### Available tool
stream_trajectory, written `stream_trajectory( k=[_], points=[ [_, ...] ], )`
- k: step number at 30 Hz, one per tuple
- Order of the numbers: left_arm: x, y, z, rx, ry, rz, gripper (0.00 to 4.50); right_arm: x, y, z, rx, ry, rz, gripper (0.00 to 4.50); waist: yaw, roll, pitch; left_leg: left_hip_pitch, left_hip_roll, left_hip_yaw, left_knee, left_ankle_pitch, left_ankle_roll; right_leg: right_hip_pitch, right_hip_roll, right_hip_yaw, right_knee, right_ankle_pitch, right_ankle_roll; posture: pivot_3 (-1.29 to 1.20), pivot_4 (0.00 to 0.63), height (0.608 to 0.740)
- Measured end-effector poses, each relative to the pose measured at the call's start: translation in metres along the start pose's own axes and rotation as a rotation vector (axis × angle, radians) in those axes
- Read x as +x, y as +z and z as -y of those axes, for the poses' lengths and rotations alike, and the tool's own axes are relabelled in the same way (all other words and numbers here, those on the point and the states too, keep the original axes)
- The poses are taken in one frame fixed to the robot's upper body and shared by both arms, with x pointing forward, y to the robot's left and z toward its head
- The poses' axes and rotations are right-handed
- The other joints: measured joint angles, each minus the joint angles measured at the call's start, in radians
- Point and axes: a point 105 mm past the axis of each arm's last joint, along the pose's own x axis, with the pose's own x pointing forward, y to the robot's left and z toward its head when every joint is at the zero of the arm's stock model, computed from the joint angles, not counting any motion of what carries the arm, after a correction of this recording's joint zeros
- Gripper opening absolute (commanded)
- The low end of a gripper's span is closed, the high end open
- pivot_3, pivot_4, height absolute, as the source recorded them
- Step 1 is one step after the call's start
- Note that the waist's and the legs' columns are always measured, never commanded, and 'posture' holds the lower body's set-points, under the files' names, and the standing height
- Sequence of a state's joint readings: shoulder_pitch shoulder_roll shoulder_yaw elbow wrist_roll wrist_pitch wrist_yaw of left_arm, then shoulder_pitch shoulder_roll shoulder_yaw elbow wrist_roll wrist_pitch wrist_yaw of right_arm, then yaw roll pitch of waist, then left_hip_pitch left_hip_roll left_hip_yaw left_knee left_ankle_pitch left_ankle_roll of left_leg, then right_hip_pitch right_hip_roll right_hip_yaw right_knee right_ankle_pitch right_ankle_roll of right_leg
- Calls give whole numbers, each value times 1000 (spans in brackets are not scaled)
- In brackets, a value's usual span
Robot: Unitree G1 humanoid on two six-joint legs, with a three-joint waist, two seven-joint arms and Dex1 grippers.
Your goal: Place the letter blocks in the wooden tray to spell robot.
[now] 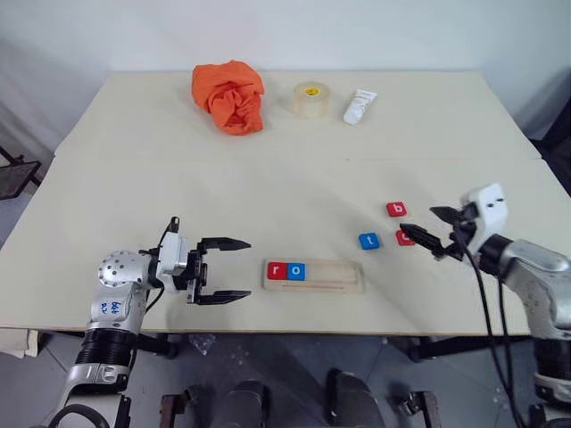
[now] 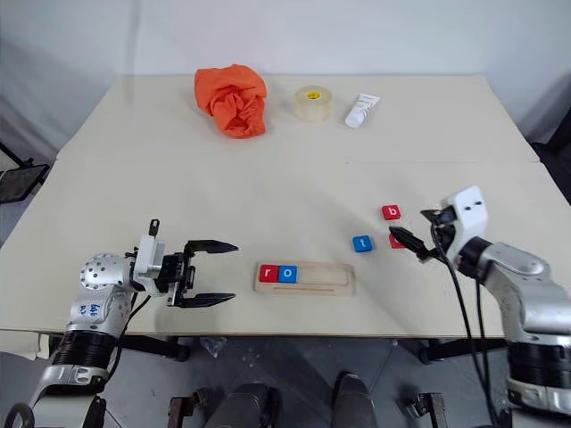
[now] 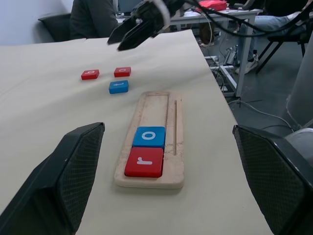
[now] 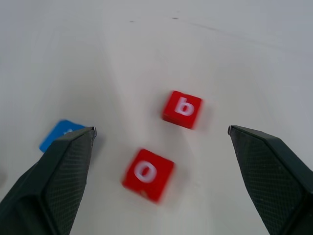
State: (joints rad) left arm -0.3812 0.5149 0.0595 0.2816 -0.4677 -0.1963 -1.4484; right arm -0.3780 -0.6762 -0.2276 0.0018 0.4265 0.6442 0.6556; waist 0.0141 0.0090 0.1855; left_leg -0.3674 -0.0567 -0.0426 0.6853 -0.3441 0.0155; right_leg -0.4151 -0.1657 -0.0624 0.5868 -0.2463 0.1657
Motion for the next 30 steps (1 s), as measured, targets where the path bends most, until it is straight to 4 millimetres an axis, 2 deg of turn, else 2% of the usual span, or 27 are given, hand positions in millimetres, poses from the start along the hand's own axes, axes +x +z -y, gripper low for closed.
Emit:
stream_trajectory(
  k=[4, 7, 11, 15, 18, 25, 26, 30],
  points=[
    [2, -1, 0, -2, 9, 10, 4462, 28, -4, 0, 39, -31, -36, 4500, -7, 0, 0, 0, 0, 0, 0, 0, 0, 0, 0, 0, 0, 0, 0, 0, 150, 740],
    [3, -1, 0, -4, 16, 16, 4462, 41, -9, 4, 46, -69, -62, 4500, -11, 0, 0, -1, 0, -1, 0, 0, 0, 0, 0, 0, 0, 0, 0, 0, 150, 740],
    [4, -2, 2, -8, 23, 22, 4462, 53, -15, 13, 40, -141, -87, 4500, -18, 0, 0, -1, 0, 0, 0, 0, 0, -1, 0, 0, 0, 0, 0, 0, 150, 740],
    [5, -2, 4, -3, 28, 24, 4462, 60, -14, 14, 29, -158, -87, 4500, -20, 0, 0, 0, 0, 0, 0, 0, 0, 0, 0, 0, 1, 0, 0, 0, 150, 740],
    [5, -3, 5, -8, 32, 22, 4500, 62, -14, 15, 29, -173, -91, 3892, -20, 0, 0, 0, 0, 0, 0, 0, 0, 0, 0, 0, 1, 0, 0, 0, 150, 740],
    [5, -2, 5, -6, 32, 22, 4500, 64, -15, 13, 35, -183, -76, 1589, -21, 0, 0, 0, 0, 0, 0, 0, 0, 0, 0, 0, 1, 0, 0, 0, 150, 740],
    [5, -2, 5, -6, 32, 21, 4500, 64, -15, 13, 34, -186, -73, 1460, -21, 0, 0, 0, 0, 0, 0, 0, 0, -1, 0, 0, 1, 0, 0, 0, 150, 740],
    [5, -2, 5, -5, 32, 21, 4500, 63, -15, 13, 22, -195, -60, 1462, -20, 0, 0, 0, 0, 0, 0, 0, 0, -1, 0, 0, 1, 0, 0, 0, 150, 740]
  ],
)
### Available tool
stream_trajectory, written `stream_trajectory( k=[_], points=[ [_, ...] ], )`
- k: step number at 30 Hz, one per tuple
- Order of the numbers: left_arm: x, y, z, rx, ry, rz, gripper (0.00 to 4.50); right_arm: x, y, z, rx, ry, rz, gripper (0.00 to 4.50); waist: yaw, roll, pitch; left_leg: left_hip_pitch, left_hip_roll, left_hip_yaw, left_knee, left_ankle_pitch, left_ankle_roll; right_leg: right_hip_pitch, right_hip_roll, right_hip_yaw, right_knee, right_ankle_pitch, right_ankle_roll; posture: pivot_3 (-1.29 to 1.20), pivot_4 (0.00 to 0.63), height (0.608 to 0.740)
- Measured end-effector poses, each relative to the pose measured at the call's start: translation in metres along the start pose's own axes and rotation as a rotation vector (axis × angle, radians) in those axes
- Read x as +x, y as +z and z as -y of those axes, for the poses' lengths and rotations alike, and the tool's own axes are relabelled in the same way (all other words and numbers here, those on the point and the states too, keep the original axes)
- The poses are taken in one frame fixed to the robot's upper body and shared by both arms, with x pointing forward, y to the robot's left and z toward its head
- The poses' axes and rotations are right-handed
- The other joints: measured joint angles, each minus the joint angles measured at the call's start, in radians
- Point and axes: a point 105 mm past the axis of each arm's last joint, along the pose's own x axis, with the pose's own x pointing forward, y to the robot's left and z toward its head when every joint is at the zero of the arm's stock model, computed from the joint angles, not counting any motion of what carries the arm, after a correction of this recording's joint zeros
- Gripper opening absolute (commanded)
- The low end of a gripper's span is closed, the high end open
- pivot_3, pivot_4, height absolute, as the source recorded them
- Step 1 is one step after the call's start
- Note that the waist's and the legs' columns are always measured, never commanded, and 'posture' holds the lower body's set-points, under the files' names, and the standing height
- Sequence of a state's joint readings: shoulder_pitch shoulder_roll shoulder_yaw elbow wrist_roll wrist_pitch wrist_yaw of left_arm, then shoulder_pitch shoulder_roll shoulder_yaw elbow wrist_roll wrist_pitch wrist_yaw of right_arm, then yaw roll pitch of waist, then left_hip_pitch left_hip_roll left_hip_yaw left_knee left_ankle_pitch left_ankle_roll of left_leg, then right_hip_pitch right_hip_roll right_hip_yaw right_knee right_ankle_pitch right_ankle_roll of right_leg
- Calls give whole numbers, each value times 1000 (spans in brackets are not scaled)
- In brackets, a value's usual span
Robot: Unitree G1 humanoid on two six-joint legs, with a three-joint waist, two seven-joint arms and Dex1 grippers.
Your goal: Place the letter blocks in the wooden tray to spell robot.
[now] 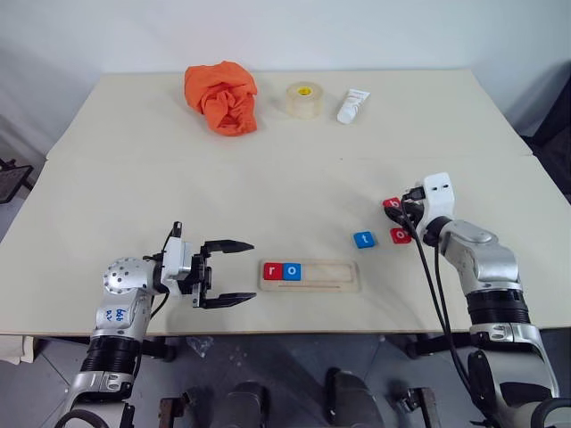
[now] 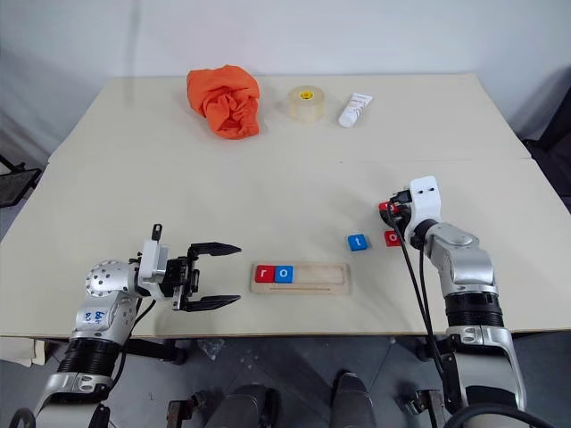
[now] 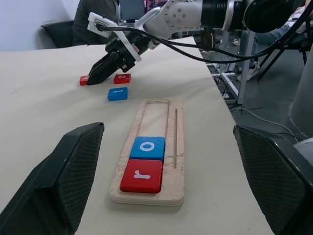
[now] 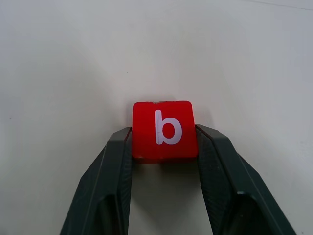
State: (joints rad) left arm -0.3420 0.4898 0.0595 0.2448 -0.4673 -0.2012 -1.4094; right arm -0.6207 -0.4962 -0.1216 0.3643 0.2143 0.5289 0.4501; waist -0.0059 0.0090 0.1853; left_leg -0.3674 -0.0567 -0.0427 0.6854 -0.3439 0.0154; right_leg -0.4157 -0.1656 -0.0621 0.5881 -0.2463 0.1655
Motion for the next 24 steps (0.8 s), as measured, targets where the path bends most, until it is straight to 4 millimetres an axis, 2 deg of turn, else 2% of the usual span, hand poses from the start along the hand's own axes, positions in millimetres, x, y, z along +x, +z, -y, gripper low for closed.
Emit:
stream_trajectory(
  k=[4, 7, 11, 17, 21, 24],
  points=[
    [0, 0, -1, -1, 1, 0, 4500, -4, 1, -1, -5, -12, 7, 1462, 1, 0, 0, -1, 0, 0, 0, 0, 0, -1, 0, 0, 0, 0, 0, 0, 150, 740],
    [0, 0, -2, -1, -1, 0, 4500, -16, 8, -6, -14, -13, 45, 1462, 3, 0, 0, -2, 0, 0, -1, 0, 0, -2, 0, 0, 0, 0, 0, 0, 150, 740],
    [-1, -1, -6, -11, -9, -1, 4500, -47, 15, -18, -26, 2, 92, 1462, 10, 0, 0, -3, 0, -1, -1, 0, 0, -2, 0, 0, -1, 0, 0, 0, 150, 740],
    [-1, 0, -12, -13, -18, 1, 4500, -91, -2, -43, -10, 42, 56, 1462, 9, 0, 0, -2, 0, 0, -1, -1, 1, -2, 0, 0, 0, 0, 0, 0, 150, 740],
    [0, 1, -12, -10, -27, 4, 4500, -110, -11, -57, 7, 56, 32, 1462, 4, 0, 0, -1, 0, 1, -1, -1, 1, -2, 0, 1, 0, 0, 0, 0, 150, 740],
    [-1, 0, -11, -17, -34, 3, 4500, -122, -30, -63, 26, 67, -26, 1462, 7, 0, 0, -1, 0, 1, -1, -1, 1, -2, 1, 1, 0, 0, 0, 0, 150, 740]
  ],
)
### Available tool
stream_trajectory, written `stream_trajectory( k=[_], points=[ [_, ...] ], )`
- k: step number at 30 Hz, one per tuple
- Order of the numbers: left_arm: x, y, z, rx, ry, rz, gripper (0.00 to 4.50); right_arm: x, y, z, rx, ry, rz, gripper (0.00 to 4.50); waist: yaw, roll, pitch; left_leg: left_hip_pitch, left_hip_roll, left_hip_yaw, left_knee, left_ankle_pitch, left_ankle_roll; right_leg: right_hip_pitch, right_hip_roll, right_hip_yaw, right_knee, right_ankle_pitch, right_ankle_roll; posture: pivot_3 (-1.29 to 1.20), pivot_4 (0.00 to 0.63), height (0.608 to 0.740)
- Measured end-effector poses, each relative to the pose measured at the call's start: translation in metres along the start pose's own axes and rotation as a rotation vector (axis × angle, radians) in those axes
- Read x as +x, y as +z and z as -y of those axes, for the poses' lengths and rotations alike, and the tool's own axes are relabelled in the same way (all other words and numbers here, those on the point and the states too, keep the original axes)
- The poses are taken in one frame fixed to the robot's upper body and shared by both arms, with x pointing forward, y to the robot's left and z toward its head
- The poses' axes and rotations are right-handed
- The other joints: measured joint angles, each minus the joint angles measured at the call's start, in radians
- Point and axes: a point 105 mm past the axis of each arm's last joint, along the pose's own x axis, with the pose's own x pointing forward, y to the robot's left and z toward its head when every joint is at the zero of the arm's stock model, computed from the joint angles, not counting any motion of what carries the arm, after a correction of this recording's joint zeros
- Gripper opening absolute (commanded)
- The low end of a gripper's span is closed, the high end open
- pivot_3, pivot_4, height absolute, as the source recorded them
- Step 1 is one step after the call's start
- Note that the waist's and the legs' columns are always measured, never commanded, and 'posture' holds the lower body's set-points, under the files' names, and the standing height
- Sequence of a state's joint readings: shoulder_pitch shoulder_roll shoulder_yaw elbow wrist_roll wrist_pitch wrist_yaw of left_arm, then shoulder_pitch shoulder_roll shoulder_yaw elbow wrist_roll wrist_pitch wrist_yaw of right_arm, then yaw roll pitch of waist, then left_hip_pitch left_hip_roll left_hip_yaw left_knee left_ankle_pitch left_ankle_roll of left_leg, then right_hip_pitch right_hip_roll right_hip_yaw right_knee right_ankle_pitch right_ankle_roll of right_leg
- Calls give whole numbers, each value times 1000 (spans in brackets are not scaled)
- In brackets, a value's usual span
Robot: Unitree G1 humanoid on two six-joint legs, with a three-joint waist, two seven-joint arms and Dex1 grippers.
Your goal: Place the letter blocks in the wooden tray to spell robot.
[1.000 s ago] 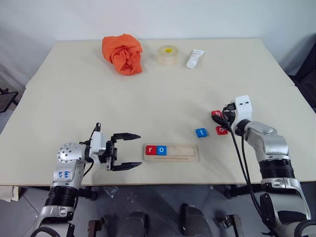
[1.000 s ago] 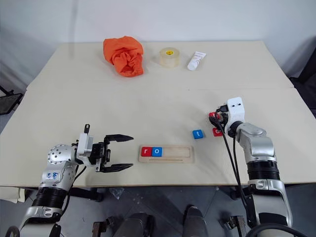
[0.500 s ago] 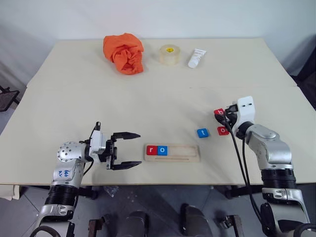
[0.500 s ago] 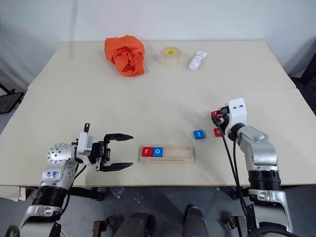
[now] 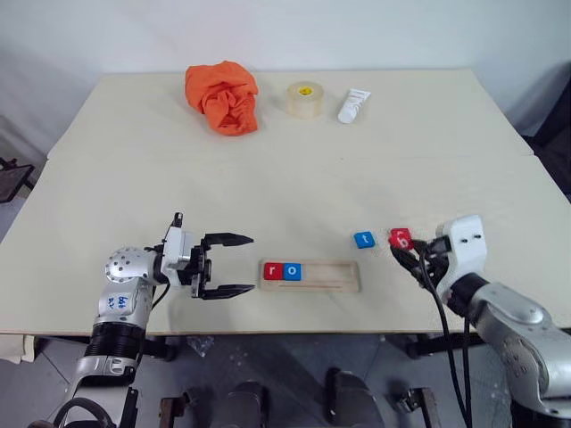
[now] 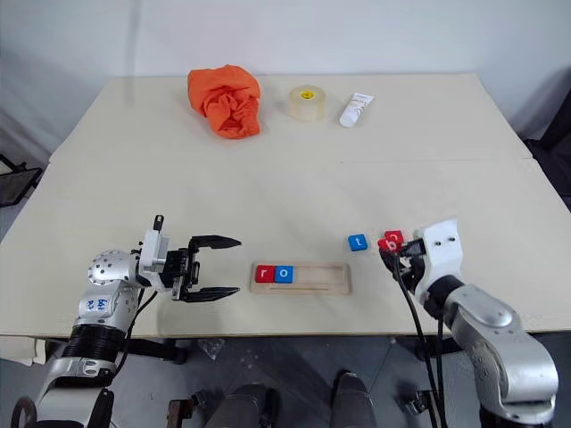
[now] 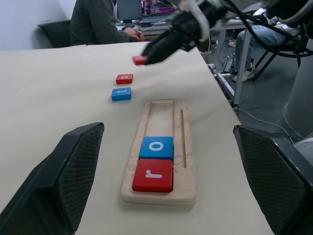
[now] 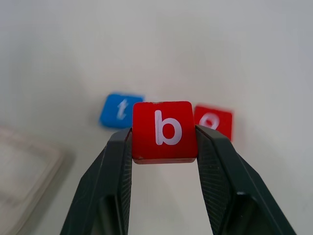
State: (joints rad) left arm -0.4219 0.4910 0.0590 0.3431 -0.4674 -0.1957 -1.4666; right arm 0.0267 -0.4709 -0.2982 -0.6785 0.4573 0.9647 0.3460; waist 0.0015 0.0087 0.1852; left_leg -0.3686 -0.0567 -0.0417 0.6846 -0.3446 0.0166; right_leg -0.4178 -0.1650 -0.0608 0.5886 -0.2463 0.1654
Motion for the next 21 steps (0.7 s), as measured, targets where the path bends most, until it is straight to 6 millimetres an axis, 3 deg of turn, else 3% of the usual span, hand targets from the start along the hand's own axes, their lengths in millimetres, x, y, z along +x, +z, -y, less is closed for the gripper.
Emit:
stream_trajectory(
  k=[2, 11, 19, 21],
  points=[
    [-1, -1, 2, -10, -1, -1, 4500, -4, -15, -1, 37, -8, -43, 1462, 0, 0, 0, 0, 0, 0, 0, 0, 1, 0, 0, 1, 0, 0, 0, 0, 150, 740],
    [1, -1, 10, -24, -8, -3, 4500, -5, -33, -5, 131, -58, -66, 1462, -2, 0, 0, 1, 0, 1, 0, 0, 1, 0, 0, 2, 0, 0, 0, 0, 150, 740],
    [1, 0, 12, -22, -6, -3, 4500, -2, -31, -5, 128, -62, -29, 4231, -1, 0, 0, 1, 0, 1, 0, 0, 1, 0, 0, 2, 0, 0, 0, 0, 150, 740],
    [1, 0, 12, -22, -5, -3, 4500, -2, -31, -5, 116, -50, -25, 4472, -1, 0, 0, 1, 0, 1, 0, 0, 1, 0, 0, 2, 0, 0, 0, 0, 150, 740]
  ],
)
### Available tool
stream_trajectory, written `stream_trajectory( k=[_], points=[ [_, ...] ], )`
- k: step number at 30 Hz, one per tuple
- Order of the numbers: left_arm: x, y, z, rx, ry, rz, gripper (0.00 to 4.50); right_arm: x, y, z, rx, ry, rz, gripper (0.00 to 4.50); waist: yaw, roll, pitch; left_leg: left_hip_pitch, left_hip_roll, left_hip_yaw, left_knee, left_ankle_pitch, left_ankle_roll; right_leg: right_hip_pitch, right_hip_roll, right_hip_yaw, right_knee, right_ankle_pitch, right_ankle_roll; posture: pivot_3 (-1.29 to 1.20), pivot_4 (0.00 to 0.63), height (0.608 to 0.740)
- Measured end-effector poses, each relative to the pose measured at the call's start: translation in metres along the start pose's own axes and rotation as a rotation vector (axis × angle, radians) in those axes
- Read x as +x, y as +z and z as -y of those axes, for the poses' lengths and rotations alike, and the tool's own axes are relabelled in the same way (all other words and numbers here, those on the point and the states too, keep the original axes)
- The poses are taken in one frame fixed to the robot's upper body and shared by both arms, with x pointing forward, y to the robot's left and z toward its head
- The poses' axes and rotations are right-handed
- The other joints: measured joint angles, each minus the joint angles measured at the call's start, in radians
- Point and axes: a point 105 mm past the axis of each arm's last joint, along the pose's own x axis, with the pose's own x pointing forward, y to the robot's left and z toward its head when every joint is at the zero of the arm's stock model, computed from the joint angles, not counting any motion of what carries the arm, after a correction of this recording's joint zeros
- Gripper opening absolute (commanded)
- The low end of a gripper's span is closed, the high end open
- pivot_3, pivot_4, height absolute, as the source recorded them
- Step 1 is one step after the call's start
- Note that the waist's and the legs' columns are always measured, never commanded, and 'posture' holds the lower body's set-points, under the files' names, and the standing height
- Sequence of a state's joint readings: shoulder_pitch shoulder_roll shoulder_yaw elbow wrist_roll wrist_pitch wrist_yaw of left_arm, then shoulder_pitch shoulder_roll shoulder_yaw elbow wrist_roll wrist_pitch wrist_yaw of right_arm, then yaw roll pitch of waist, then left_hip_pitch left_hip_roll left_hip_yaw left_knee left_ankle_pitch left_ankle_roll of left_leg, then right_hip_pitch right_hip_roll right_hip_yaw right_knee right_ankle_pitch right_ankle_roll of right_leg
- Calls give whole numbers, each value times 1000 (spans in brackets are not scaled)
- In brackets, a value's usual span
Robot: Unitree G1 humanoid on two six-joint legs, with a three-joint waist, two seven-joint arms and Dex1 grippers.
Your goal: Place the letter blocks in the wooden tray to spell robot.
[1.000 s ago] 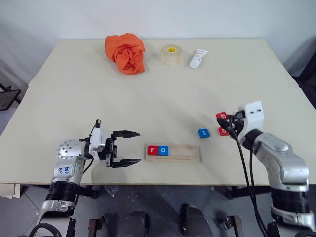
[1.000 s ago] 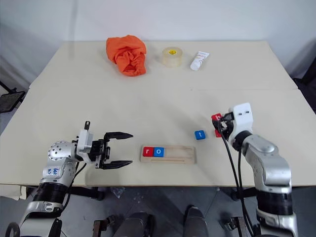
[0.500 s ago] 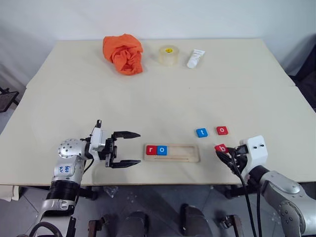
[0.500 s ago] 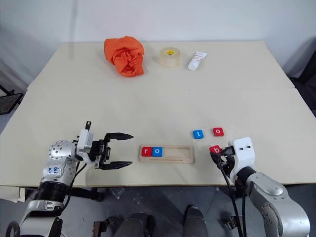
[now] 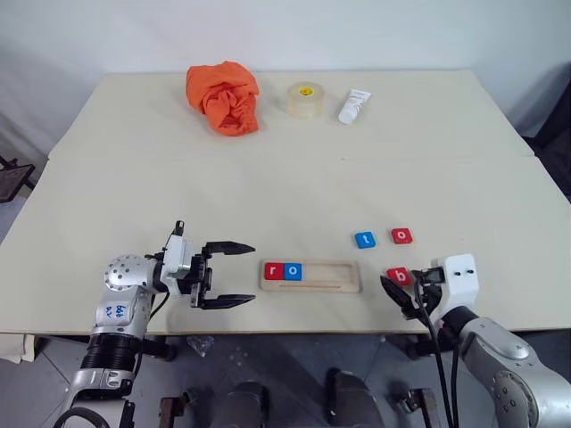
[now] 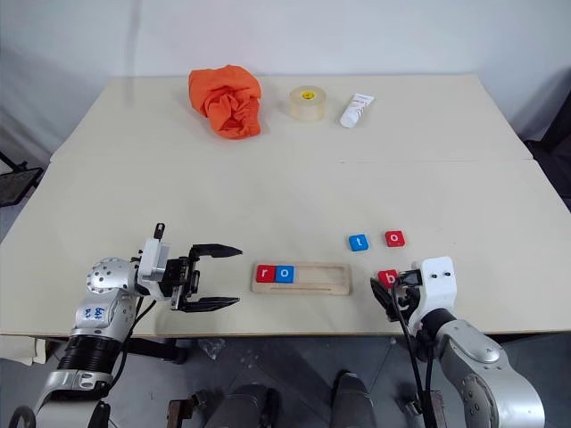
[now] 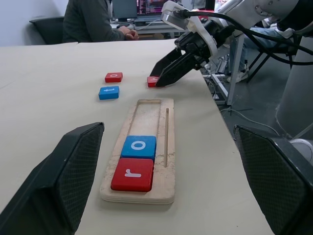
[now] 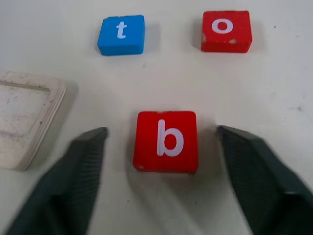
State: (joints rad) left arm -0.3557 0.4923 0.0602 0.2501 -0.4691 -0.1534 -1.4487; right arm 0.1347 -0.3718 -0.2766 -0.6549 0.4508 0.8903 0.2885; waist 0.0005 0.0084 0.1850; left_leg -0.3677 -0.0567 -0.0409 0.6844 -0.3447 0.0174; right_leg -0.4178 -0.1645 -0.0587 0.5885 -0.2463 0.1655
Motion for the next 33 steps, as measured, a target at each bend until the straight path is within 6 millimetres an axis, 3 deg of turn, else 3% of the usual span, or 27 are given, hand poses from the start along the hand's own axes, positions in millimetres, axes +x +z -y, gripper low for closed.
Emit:
stream_trajectory(
  k=[5, 12, 20, 24, 33],
  points=[
    [0, 0, 0, 0, 1, 0, 4500, -4, 3, 4, -127, 91, -36, 4472, 0, 0, 0, 0, 0, 0, 0, 0, 0, 0, 0, 0, -1, 0, 0, 0, 150, 740],
    [0, 0, -1, -1, 9, 1, 4500, -7, 25, 7, -378, 326, -80, 4472, -1, -1, 0, 1, 0, 1, 0, 0, 1, 1, 0, -1, -2, 0, 0, 0, 150, 740],
    [1, -1, 0, -3, 17, 5, 4500, 19, 40, 19, -612, 537, -174, 4472, -2, -1, 1, 0, 1, 0, 0, 0, 1, 2, 0, -2, -4, 1, 1, 0, 150, 740],
    [1, -1, 2, -4, 25, 5, 4500, 31, 36, 24, -697, 619, -230, 4472, -1, -1, 0, -1, 0, 0, 0, 0, 0, 2, 0, -3, -4, 1, 1, 0, 150, 740],
    [1, -2, 9, -4, 49, 0, 4500, 30, 37, 39, -827, 738, -297, 4472, 1, -1, 0, -1, 0, -1, 0, 0, 0, 3, -1, -3, -5, 1, 1, 0, 150, 740]
  ],
)
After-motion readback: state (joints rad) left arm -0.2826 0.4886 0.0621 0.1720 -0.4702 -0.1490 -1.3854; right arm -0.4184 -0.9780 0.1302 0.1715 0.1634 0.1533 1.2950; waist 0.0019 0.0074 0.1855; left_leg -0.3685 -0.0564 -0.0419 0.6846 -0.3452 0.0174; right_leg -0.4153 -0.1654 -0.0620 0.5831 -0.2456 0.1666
